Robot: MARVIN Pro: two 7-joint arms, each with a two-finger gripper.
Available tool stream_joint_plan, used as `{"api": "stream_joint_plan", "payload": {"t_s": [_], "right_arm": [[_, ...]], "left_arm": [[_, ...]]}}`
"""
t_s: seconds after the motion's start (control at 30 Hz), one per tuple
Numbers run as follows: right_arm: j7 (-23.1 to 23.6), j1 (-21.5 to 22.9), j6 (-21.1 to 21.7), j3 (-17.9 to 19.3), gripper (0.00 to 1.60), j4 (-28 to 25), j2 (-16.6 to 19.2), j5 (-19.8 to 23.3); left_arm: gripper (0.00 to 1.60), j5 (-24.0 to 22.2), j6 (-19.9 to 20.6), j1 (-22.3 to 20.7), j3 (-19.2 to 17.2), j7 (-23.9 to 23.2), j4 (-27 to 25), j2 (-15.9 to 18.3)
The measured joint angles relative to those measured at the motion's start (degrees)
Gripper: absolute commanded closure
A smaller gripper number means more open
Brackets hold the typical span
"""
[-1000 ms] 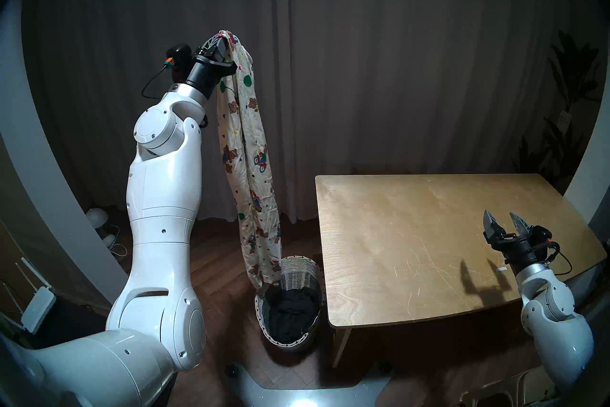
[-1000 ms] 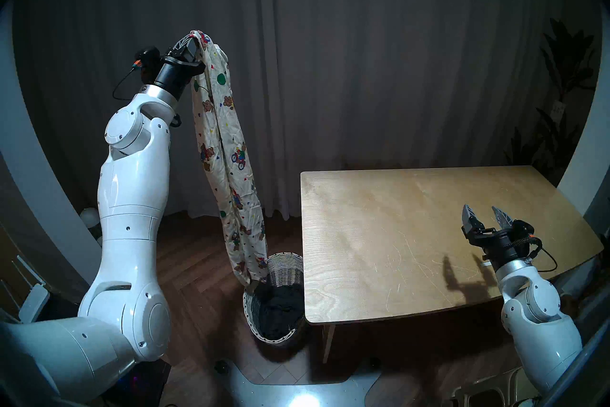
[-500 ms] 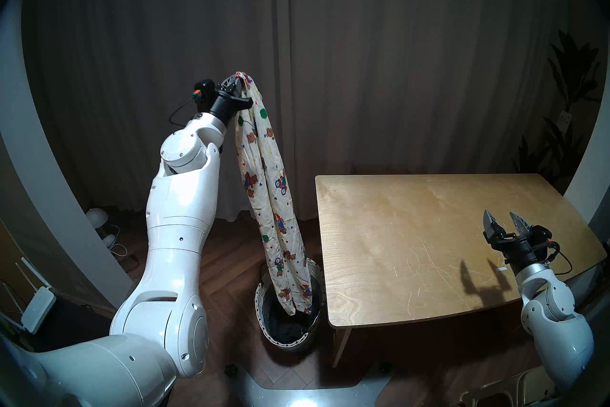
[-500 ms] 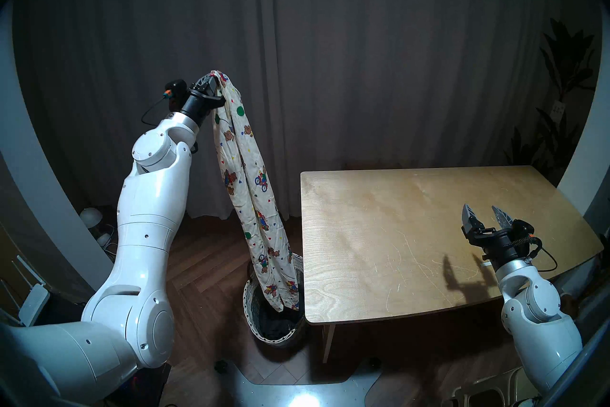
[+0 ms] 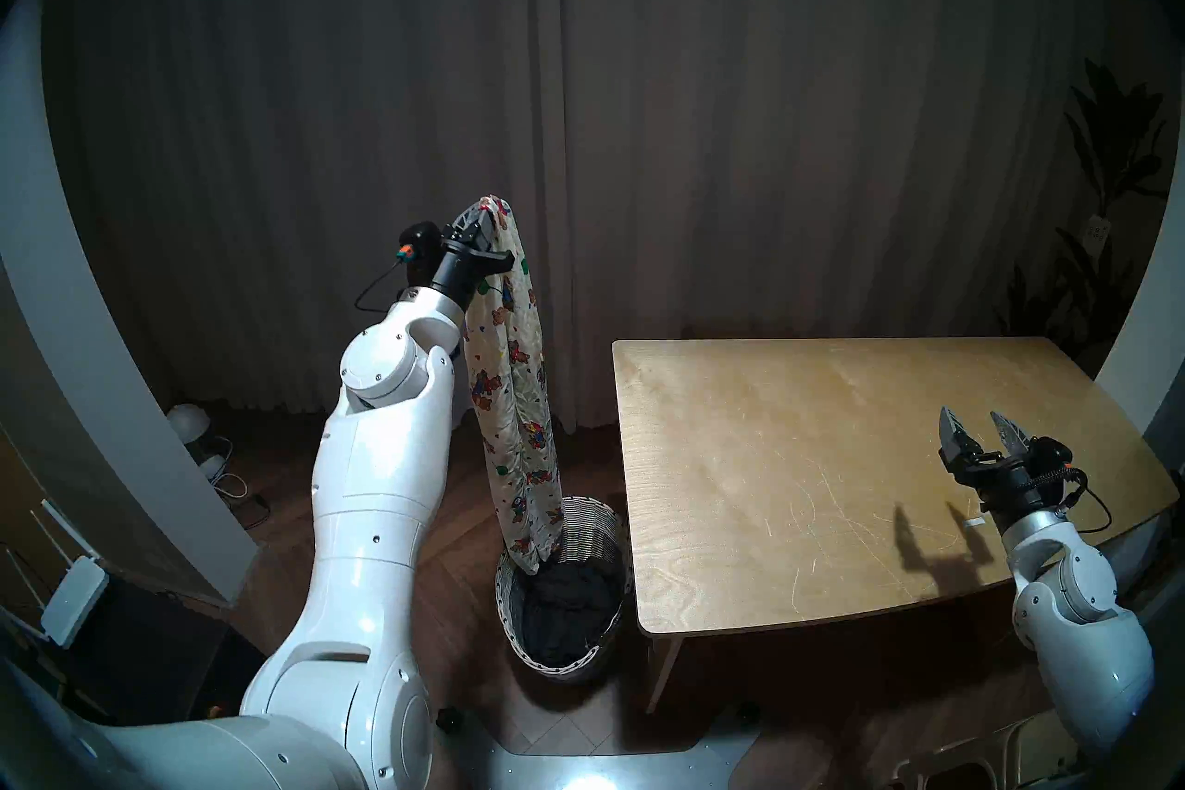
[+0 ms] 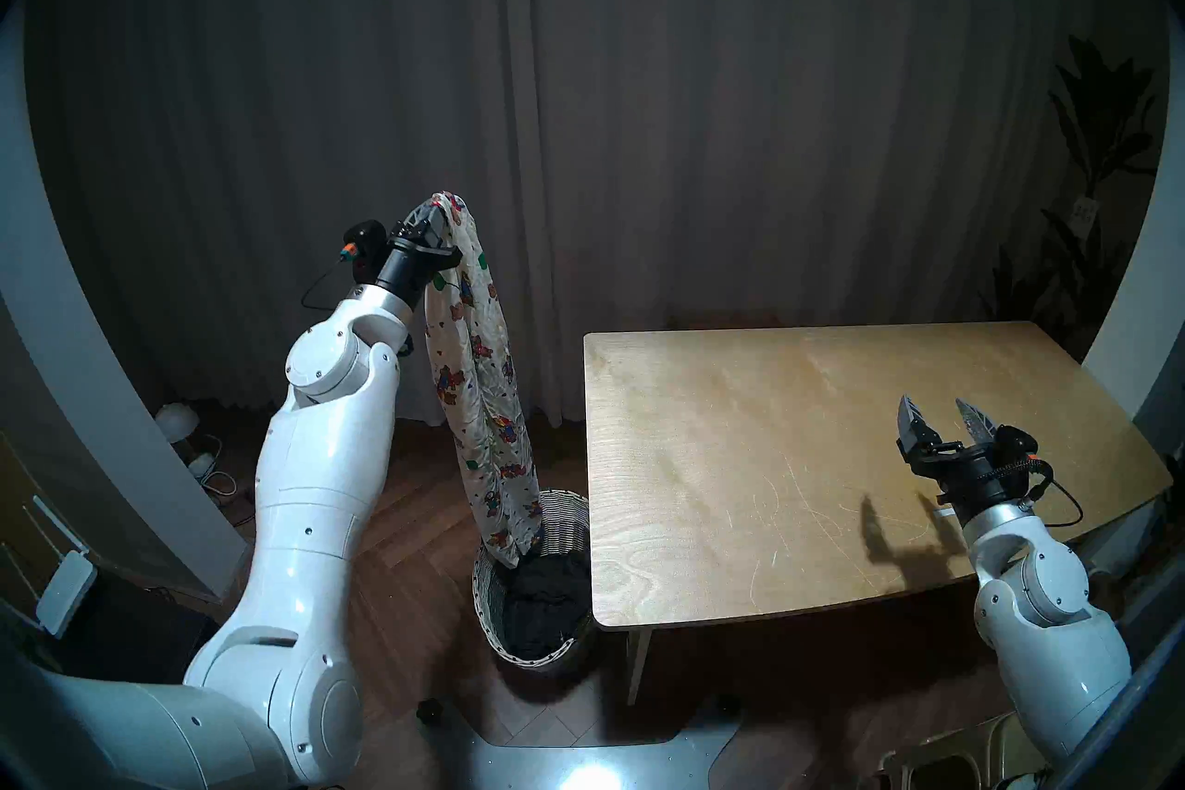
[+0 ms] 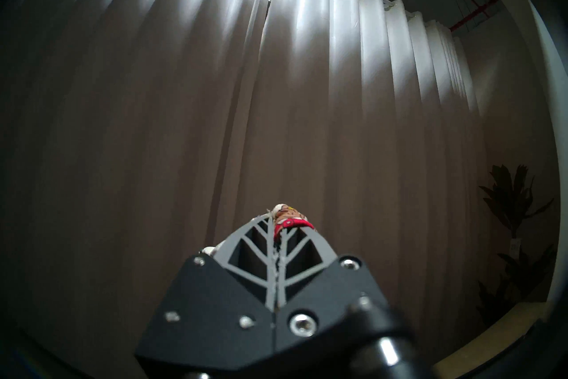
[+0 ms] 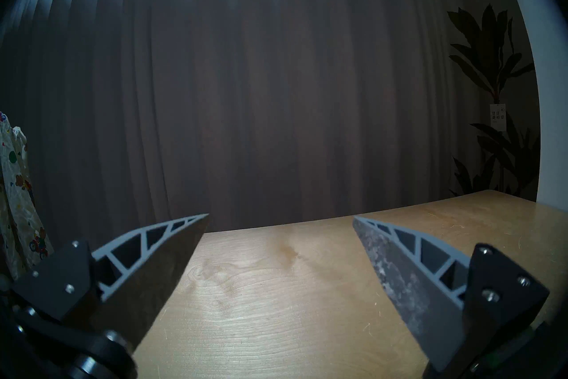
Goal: Toss clothes into the laundry hamper
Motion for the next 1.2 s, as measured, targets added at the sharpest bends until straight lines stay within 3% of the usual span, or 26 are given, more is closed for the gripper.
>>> {"api": "stream_joint_plan", "payload": {"t_s": [0.27, 0.7, 1.03, 1.2], "right_arm": [[0.0, 0.1, 0.0, 0.0, 0.0, 0.0, 0.0, 0.0], [0.0, 0.2, 0.0, 0.0, 0.0, 0.0, 0.0, -0.1], [0.0, 0.2, 0.0, 0.0, 0.0, 0.0, 0.0, -0.1], [0.0, 0.1, 0.0, 0.0, 0.0, -0.1, 0.0, -0.1]], "left_arm": [[1.6, -0.5, -0.1, 6.8, 1.3, -1.0, 0.3, -1.5], [1.6, -0.4, -3.5, 18.4, 0.1, 0.7, -6.2, -0.3], [1.6, 0.3, -5.2, 26.8, 6.5, 4.1, -8.4, 0.6], [1.6, 2.6, -6.5, 27.8, 8.0, 9.1, -2.9, 0.6]]}}
